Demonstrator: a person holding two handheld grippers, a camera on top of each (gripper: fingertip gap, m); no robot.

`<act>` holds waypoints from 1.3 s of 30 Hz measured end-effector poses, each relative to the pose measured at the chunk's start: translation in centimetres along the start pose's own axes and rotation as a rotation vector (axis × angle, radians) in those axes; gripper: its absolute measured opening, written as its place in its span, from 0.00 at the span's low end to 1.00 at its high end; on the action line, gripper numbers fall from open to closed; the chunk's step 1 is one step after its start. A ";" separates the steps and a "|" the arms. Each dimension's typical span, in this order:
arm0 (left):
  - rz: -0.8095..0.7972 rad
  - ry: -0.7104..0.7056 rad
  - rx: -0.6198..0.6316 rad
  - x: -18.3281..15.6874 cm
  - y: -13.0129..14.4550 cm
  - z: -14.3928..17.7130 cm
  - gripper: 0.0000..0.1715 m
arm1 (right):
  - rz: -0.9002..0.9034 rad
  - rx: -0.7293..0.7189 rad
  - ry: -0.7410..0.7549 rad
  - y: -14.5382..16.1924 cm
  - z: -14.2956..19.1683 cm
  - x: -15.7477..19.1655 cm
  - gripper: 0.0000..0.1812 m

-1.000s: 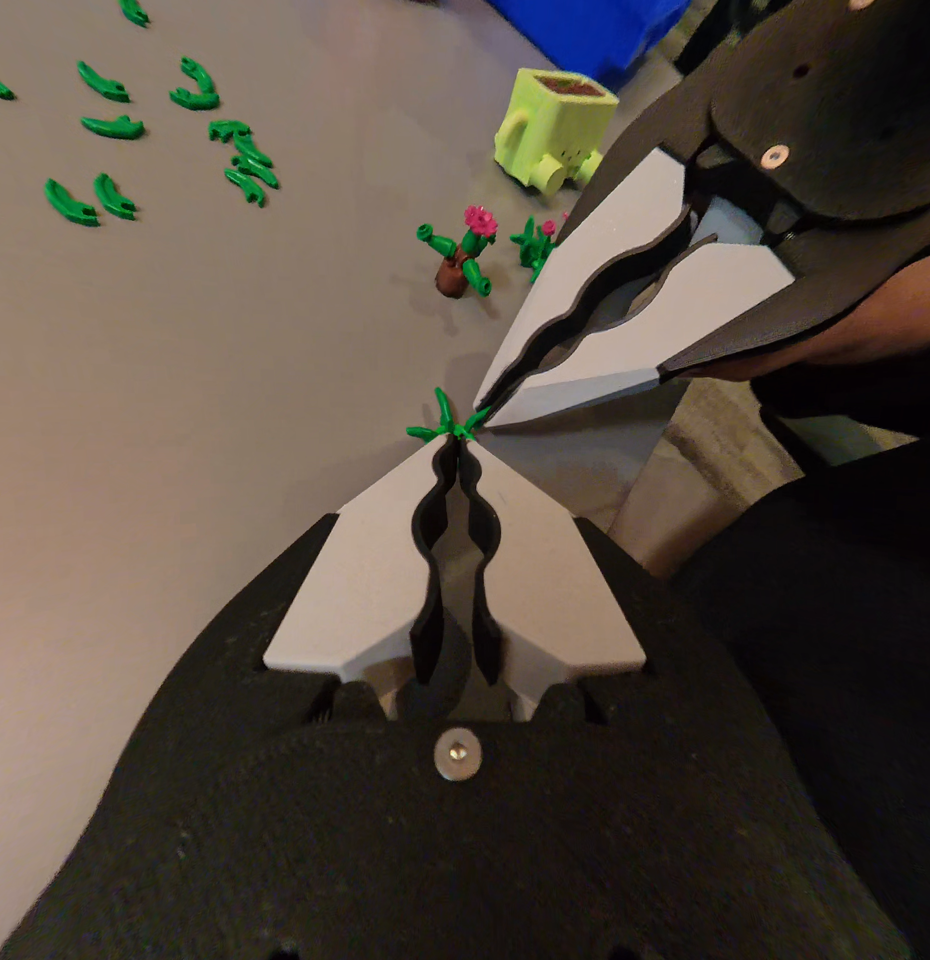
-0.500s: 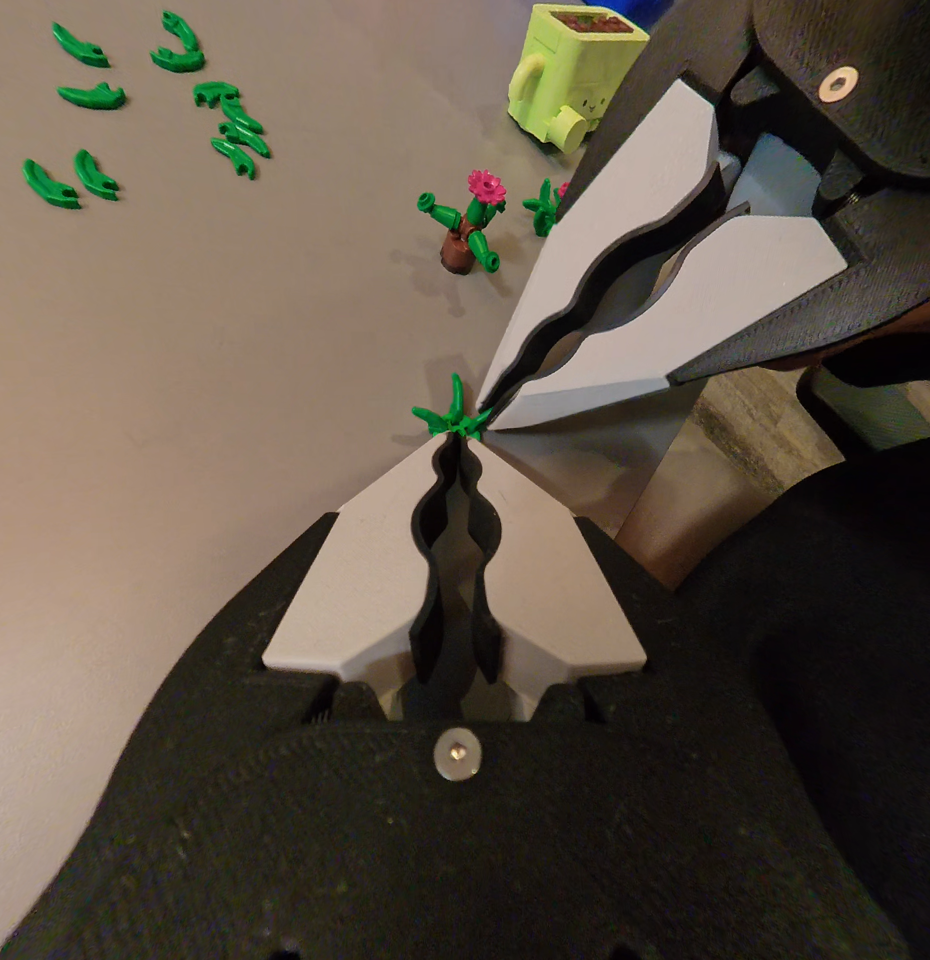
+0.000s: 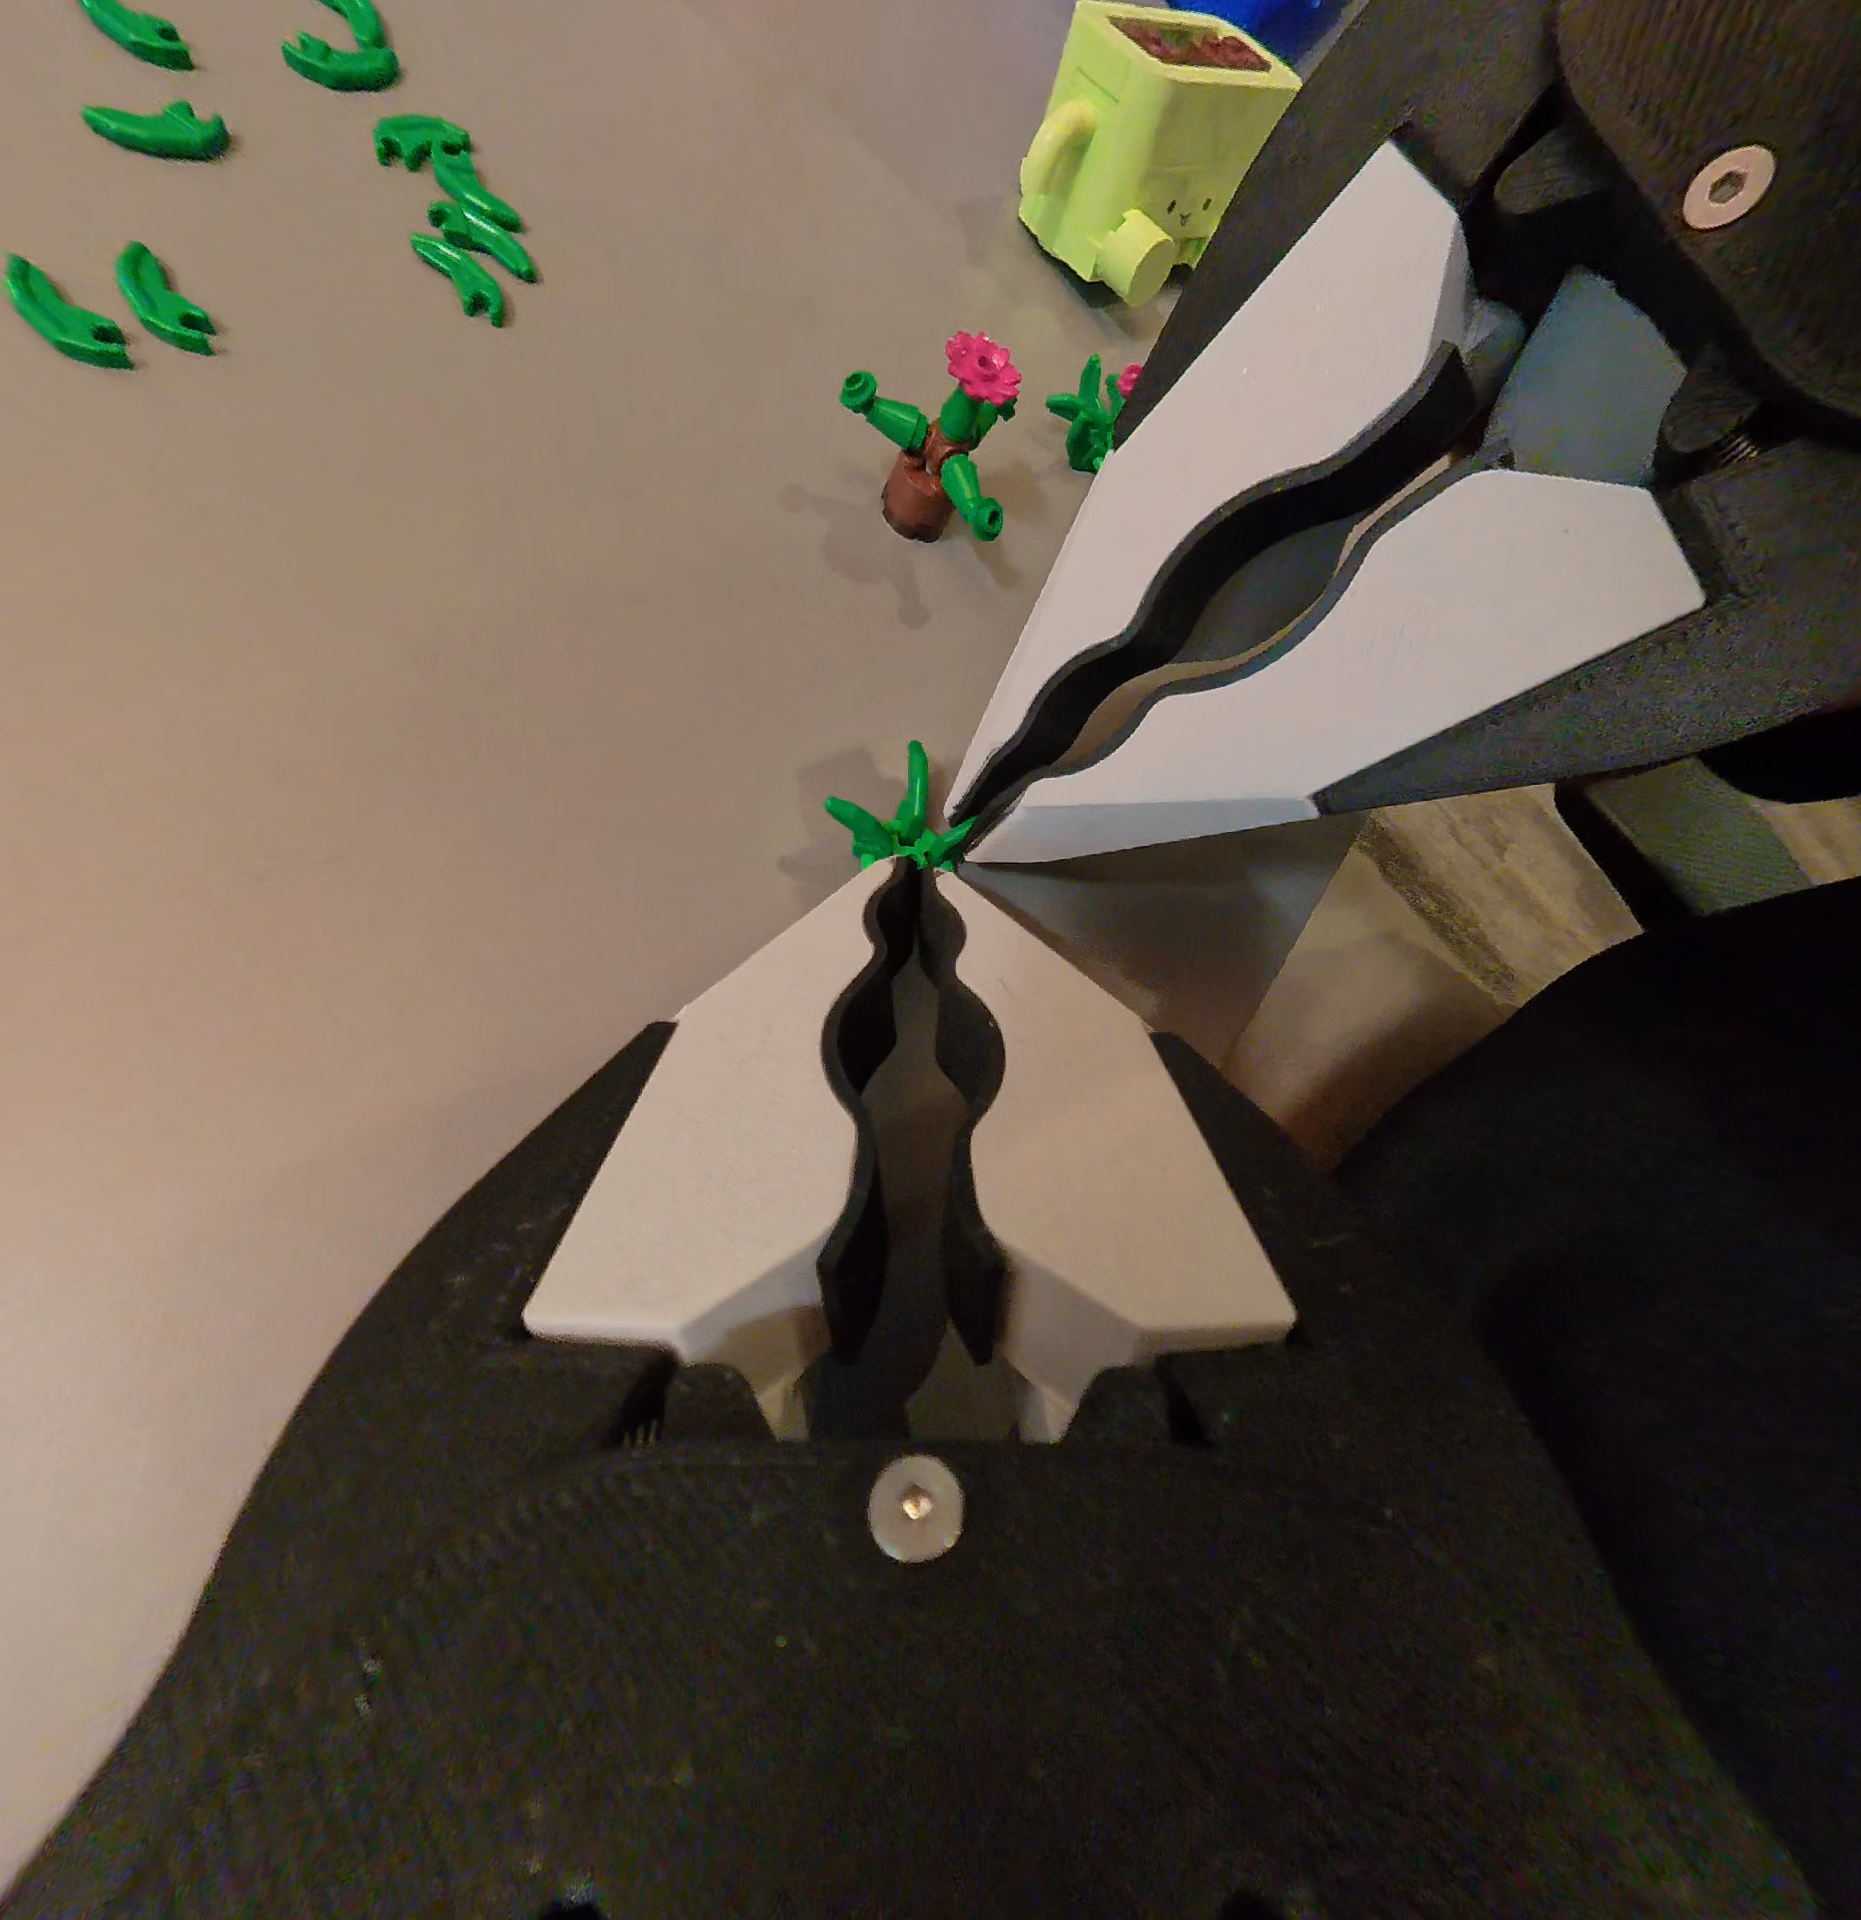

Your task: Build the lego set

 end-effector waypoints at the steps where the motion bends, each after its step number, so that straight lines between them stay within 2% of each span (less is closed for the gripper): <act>1: 0.006 0.003 0.001 0.0 0.0 0.0 0.00 | -0.005 0.011 0.000 -0.1 0.0 0.0 0.00; 14: 0.030 0.010 0.001 0.1 0.1 0.0 0.01 | -0.042 0.153 0.019 -0.4 -0.6 0.2 0.00; 20: 0.035 0.020 0.000 0.2 0.1 0.0 0.01 | -0.059 0.135 0.025 -0.2 -0.6 0.3 0.00; 29: 0.023 0.045 -0.016 0.0 0.1 0.2 0.00 | -0.049 -0.010 0.054 1.0 -0.4 0.7 0.01; 33: 0.032 0.083 -0.041 0.0 0.1 0.5 0.02 | -0.002 -0.083 0.062 1.5 0.2 1.2 0.08; 39: 0.058 0.168 -0.159 0.2 -0.2 1.8 0.01 | 0.042 -0.321 0.186 2.6 2.3 1.3 0.09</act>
Point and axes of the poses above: each gripper's, where its closed fingertips meet, z back along the fingers, y out of its underside, x = y × z across the jaws, the point moved 8 cm from there along z, back along the fingers, and after that the axes turned 6 degrees about y, right-handed, at the moved point
